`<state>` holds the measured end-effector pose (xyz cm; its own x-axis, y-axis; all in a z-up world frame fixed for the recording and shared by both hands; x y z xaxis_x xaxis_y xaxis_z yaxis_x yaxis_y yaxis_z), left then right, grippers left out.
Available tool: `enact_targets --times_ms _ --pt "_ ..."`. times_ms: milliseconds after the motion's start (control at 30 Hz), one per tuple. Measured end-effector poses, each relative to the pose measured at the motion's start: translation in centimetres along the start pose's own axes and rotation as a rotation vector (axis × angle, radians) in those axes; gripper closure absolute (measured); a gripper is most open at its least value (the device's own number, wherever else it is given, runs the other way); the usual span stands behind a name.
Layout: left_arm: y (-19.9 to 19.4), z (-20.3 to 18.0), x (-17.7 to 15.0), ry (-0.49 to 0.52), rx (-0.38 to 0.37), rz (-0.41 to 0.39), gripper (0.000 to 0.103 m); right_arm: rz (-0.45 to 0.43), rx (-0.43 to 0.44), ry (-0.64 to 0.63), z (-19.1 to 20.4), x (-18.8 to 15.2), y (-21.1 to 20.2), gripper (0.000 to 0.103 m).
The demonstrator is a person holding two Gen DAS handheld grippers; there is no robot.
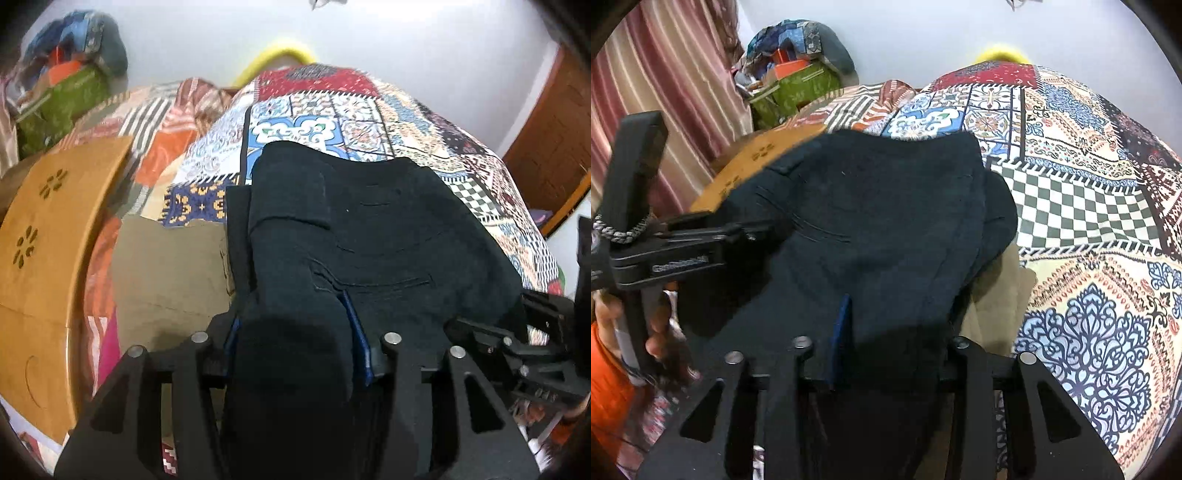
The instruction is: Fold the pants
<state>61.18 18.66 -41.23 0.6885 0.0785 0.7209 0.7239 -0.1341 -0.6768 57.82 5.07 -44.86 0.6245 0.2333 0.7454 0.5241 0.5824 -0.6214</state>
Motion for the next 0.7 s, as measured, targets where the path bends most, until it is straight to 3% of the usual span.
enact_targets --times_ms 233,367,500,600,700 --pt "-2.9 1.4 -0.7 0.010 0.024 0.012 0.040 0.015 -0.055 -0.077 -1.0 -0.1 -4.9 0.056" --pt "-4.9 2.2 -1.2 -0.007 0.044 0.009 0.040 0.015 -0.101 -0.119 -2.4 -0.7 -7.3 0.056" --pt "-7.7 2.1 -1.6 -0.025 0.068 -0.028 0.040 -0.041 -0.116 -0.141 -2.4 -0.9 -10.5 0.056" --pt "-8.4 1.7 -2.8 0.017 0.093 -0.025 0.040 -0.041 -0.101 -0.146 -2.4 -1.3 -10.2 0.056" --pt "-7.4 2.8 -4.3 0.045 0.171 0.015 0.040 0.027 -0.136 -0.154 -2.5 -2.3 -7.4 0.056"
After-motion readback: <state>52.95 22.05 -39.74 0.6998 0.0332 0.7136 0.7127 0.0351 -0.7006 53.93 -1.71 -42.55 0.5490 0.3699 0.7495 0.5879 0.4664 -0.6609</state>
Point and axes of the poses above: each gripper's, at about its wrist camera, not at the fingertips, and y roughly the way its jaws point, z to its left, x to its top, the point moved 10 cm from there along y, roughly the way its jaws point, and after that the axes turned 11 degrees about -z, right-handed, at the moved point
